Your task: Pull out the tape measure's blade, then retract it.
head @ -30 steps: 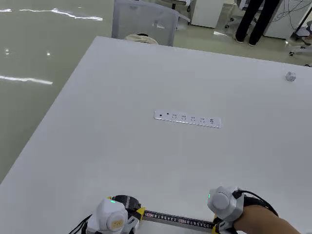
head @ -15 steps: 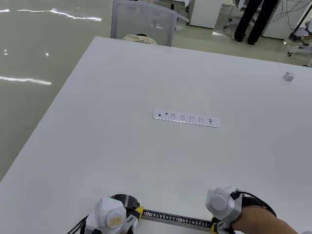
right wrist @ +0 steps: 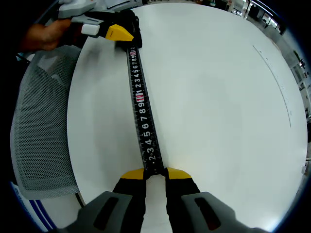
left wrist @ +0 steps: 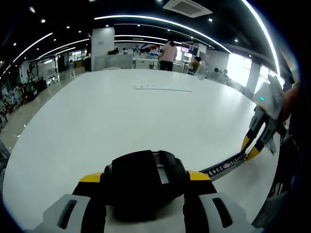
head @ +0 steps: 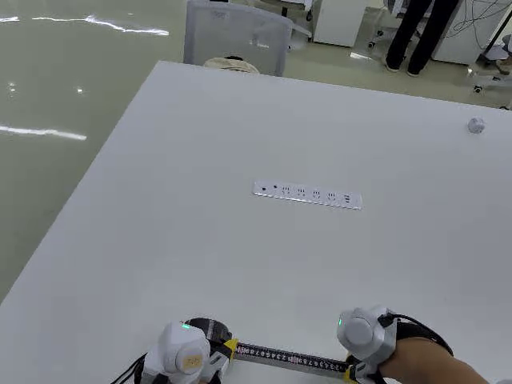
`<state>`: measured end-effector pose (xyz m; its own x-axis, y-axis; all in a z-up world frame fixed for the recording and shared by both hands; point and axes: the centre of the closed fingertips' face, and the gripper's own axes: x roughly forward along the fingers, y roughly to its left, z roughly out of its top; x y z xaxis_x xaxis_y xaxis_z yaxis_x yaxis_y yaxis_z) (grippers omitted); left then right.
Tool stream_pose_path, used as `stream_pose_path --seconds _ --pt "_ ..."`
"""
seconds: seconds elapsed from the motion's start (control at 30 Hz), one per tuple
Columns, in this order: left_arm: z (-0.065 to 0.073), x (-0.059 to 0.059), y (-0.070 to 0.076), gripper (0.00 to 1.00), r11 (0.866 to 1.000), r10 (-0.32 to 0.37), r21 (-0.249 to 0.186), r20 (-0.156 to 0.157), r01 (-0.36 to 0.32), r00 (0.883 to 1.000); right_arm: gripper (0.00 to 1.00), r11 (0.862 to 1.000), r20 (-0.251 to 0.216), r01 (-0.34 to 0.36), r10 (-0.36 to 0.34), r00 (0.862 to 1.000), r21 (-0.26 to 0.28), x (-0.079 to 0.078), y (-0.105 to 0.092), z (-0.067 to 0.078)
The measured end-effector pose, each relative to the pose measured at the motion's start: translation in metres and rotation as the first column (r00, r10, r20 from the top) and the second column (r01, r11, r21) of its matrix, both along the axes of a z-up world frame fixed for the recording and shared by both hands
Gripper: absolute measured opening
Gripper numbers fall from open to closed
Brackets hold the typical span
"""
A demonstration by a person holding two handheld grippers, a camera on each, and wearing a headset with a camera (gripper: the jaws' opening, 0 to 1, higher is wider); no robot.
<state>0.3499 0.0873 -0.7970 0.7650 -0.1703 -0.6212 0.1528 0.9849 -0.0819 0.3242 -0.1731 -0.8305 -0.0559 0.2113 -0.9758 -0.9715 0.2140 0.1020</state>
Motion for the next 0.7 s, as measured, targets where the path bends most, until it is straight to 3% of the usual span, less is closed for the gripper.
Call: stream_pose_path --seconds 0.7 --pt "-0.0007 0.0006 0.0001 0.61 1.000 -0.003 -0.006 -0.005 0.003 1.000 0.15 1.000 0.003 0.003 -0.003 1.000 -0.003 0.0001 0.0077 0.0000"
